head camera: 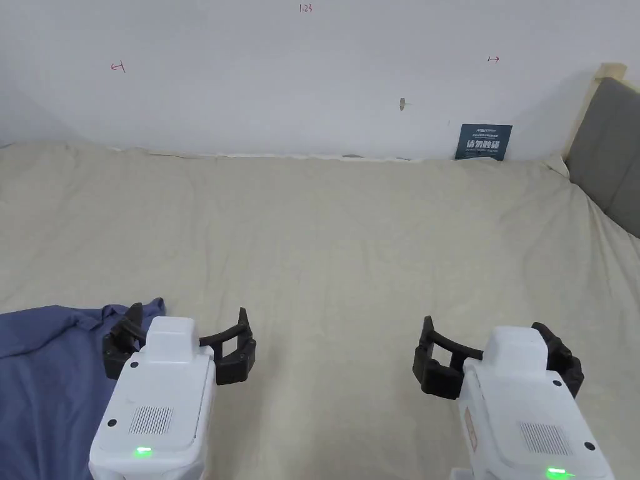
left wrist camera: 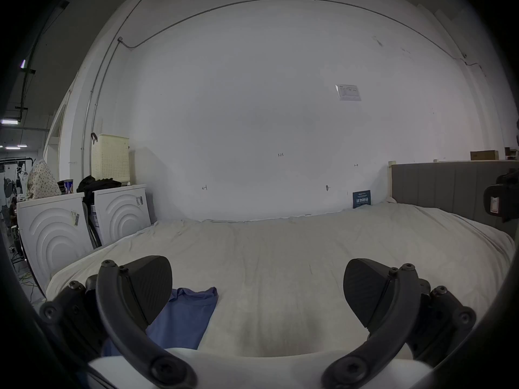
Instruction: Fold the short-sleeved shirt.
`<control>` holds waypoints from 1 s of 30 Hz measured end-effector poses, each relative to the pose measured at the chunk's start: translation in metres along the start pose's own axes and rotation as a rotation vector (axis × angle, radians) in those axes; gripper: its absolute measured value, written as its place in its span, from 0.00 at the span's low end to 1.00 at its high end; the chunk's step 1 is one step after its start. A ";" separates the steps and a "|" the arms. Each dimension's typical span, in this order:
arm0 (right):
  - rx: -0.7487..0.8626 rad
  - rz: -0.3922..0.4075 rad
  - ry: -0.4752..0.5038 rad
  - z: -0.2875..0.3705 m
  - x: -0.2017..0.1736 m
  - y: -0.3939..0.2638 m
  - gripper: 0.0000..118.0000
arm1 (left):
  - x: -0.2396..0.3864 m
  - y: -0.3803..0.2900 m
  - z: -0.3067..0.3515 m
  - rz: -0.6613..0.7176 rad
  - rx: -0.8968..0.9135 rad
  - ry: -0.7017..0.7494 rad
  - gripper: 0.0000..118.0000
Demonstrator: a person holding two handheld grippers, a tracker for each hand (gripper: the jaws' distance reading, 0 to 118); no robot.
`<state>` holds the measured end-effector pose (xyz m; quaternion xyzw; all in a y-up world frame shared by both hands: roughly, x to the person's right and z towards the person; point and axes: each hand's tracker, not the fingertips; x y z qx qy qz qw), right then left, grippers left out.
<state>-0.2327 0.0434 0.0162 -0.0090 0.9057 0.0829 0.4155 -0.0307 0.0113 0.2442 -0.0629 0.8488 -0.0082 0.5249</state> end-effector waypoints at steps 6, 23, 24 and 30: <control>0.010 0.044 -0.003 0.000 -0.003 0.006 1.00 | 0.000 0.002 -0.002 0.001 0.003 -0.001 1.00; 0.245 0.596 -0.274 0.016 -0.047 0.028 1.00 | -0.042 0.029 0.011 0.712 -0.058 -0.147 1.00; 0.187 0.453 -0.219 0.015 -0.036 0.034 1.00 | -0.031 0.036 0.009 0.500 -0.028 -0.103 1.00; 0.058 -0.034 -0.027 0.010 0.006 0.030 1.00 | 0.014 0.032 -0.001 -0.015 0.093 0.042 1.00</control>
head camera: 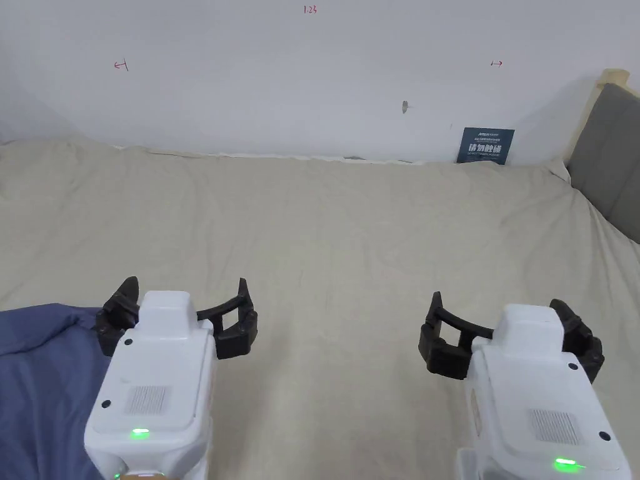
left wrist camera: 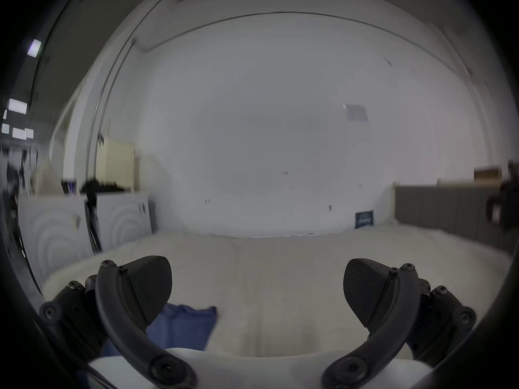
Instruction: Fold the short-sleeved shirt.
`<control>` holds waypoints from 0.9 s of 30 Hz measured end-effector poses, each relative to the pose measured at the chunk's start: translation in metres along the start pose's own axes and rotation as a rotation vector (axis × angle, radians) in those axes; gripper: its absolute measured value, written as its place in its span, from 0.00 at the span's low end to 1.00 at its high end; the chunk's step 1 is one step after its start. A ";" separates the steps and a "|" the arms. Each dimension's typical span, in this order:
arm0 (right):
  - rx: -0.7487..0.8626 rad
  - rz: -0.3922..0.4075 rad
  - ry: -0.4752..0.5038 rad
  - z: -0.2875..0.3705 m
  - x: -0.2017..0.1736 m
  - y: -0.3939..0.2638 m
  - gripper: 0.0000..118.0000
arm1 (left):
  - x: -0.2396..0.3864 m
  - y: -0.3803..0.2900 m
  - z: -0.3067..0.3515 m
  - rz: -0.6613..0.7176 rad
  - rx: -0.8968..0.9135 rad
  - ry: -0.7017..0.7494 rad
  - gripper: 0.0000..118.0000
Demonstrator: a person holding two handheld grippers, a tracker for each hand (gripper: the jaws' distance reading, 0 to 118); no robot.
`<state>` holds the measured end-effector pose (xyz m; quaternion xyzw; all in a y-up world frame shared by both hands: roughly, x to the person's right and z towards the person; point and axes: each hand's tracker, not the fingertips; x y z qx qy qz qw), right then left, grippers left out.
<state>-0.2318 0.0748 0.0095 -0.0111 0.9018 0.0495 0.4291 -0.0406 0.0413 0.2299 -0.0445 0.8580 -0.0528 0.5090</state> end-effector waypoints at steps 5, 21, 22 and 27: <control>-0.022 0.007 -0.017 -0.003 0.000 -0.005 1.00 | 0.002 -0.008 0.001 -0.052 -0.002 -0.019 1.00; -0.007 0.048 -0.007 0.000 -0.007 -0.002 1.00 | -0.007 -0.005 0.004 -0.041 0.006 -0.006 1.00; -0.007 0.051 -0.007 0.000 -0.008 -0.002 1.00 | -0.007 -0.005 0.004 -0.043 0.007 -0.006 1.00; -0.006 0.055 -0.002 0.001 -0.008 0.000 1.00 | -0.007 -0.004 0.005 -0.048 0.011 -0.007 1.00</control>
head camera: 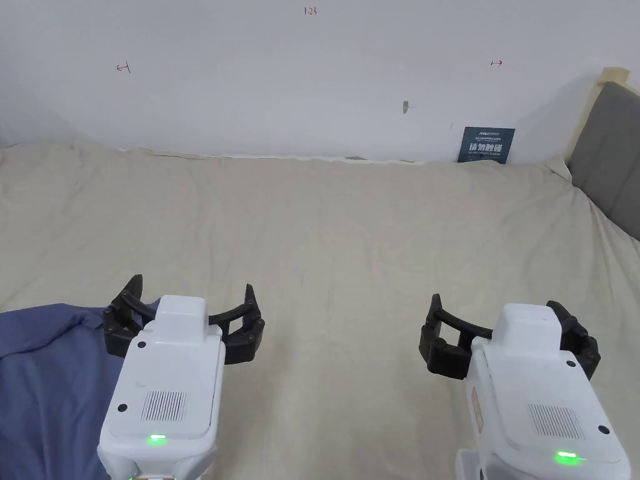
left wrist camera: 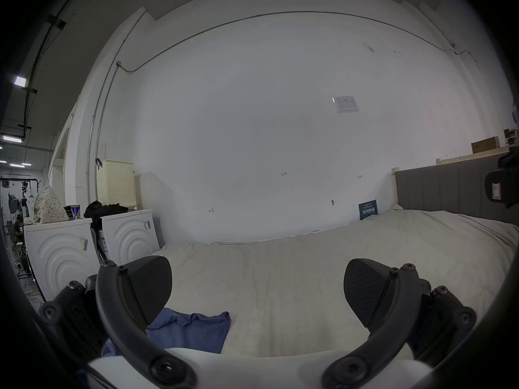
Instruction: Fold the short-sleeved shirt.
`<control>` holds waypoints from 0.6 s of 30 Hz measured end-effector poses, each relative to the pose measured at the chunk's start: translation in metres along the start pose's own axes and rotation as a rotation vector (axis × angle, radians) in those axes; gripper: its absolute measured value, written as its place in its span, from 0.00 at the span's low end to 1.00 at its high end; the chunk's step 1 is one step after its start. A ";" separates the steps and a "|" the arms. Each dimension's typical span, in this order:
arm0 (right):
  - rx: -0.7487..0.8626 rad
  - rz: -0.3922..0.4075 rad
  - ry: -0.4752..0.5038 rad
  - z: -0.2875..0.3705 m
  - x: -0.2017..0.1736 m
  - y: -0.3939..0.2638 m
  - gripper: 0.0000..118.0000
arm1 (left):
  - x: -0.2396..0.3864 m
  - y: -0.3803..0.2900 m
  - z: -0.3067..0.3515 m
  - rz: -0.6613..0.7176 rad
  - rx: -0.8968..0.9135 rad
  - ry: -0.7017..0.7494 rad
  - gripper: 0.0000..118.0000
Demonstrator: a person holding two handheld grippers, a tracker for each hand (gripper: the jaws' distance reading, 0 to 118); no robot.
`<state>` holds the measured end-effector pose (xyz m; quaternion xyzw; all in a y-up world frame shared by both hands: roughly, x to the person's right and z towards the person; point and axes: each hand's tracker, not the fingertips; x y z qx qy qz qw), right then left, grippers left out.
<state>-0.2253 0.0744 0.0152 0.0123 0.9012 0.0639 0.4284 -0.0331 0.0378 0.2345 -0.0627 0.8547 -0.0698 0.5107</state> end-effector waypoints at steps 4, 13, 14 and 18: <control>0.002 0.006 0.001 0.001 0.000 0.000 1.00 | 0.000 0.000 0.000 -0.018 0.004 0.007 1.00; 0.004 0.011 0.005 0.002 -0.001 0.001 1.00 | -0.004 0.001 0.001 -0.001 -0.003 0.016 1.00; 0.004 0.012 0.004 0.002 -0.001 0.001 1.00 | -0.004 0.001 0.001 0.001 -0.003 0.016 1.00; 0.003 0.013 0.006 0.002 0.000 0.002 1.00 | -0.005 0.001 0.001 0.003 -0.006 0.015 1.00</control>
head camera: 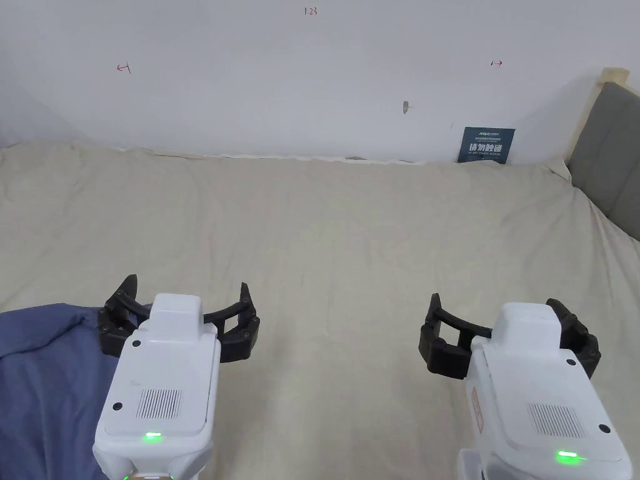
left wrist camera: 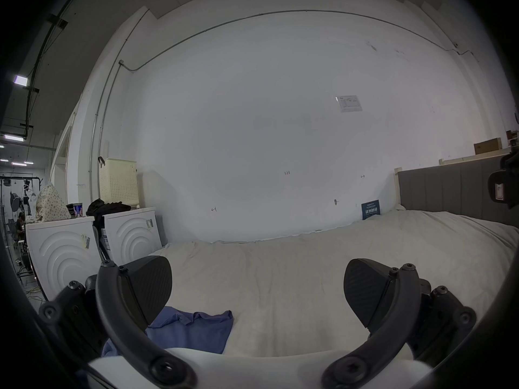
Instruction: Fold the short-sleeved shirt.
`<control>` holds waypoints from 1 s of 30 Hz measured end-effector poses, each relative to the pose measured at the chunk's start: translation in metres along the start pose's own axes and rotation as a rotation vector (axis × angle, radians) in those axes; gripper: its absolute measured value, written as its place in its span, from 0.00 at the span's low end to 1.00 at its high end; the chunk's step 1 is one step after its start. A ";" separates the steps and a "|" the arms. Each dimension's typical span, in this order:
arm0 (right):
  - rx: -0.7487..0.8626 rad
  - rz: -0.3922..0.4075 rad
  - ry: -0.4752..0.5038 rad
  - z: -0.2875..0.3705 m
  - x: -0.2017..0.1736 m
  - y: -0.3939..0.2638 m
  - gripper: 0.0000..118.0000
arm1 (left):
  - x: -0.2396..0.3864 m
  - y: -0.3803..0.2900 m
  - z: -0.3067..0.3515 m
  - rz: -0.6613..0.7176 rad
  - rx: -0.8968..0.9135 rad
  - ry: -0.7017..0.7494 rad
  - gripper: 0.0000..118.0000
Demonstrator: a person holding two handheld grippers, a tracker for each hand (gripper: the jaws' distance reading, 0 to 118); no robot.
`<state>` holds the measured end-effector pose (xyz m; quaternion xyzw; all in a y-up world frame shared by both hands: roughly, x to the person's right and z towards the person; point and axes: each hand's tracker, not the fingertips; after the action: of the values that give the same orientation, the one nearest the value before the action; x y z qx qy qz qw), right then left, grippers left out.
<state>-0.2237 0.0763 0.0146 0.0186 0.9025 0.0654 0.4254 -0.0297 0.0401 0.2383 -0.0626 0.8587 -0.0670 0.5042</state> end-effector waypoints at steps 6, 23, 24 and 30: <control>-0.001 0.008 -0.008 0.001 0.000 0.002 1.00 | -0.001 0.002 0.001 0.013 -0.007 -0.013 0.94; -0.017 0.018 0.057 -0.015 -0.024 0.012 0.01 | -0.040 0.007 0.016 0.128 -0.082 0.039 0.00; -0.011 0.014 0.083 -0.019 -0.033 0.013 0.01 | -0.049 0.005 0.019 0.127 -0.083 0.065 0.00; 0.008 0.004 0.270 -0.034 -0.105 0.022 0.01 | -0.112 0.003 0.065 0.101 -0.094 0.238 0.00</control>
<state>-0.1841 0.0855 0.1194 0.0132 0.9517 0.0646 0.2998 0.0811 0.0591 0.3030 -0.0343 0.9167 -0.0079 0.3981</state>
